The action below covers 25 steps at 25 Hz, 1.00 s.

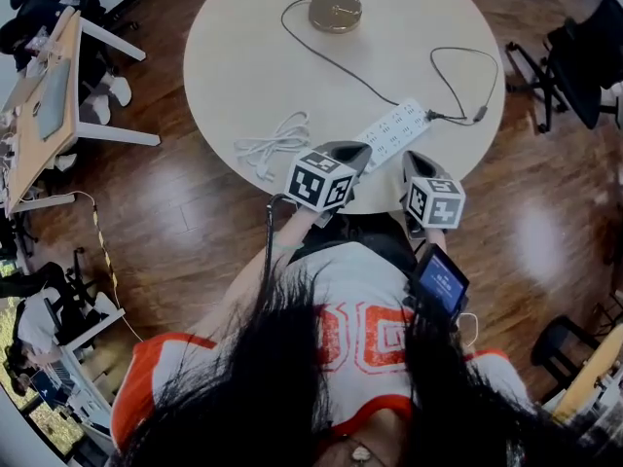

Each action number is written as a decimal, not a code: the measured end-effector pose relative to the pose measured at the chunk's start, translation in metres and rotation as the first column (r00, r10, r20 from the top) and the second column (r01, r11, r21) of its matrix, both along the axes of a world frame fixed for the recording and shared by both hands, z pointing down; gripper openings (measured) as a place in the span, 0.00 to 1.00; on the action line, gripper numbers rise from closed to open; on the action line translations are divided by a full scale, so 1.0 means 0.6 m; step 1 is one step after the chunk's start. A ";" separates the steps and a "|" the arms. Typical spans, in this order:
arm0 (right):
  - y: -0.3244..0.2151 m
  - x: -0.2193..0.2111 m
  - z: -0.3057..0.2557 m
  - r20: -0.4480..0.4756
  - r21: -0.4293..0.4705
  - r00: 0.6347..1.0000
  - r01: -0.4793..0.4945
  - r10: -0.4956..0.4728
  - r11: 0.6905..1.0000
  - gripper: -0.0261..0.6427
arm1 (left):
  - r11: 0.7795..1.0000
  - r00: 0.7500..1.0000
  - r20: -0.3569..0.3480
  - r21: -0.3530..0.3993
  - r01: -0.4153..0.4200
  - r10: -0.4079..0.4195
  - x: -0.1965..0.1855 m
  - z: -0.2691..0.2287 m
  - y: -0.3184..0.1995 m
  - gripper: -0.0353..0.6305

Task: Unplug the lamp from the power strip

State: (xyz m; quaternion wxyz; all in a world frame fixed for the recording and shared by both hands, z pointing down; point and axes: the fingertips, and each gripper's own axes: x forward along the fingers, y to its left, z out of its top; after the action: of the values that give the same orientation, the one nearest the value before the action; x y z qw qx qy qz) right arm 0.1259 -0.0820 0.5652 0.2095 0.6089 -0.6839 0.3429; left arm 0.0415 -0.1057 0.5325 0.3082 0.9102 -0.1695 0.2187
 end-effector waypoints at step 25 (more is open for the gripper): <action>0.090 -0.073 -0.001 0.005 -0.044 1.000 0.027 -0.027 0.999 0.04 | 1.000 1.000 0.012 0.010 -0.019 0.019 -0.044 0.011 0.065 0.05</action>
State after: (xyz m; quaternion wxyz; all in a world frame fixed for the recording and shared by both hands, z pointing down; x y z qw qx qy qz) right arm 0.0820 -0.0278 0.5644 0.2256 0.5941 -0.6849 0.3564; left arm 0.0153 -0.0666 0.5392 0.3003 0.9120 -0.1640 0.2262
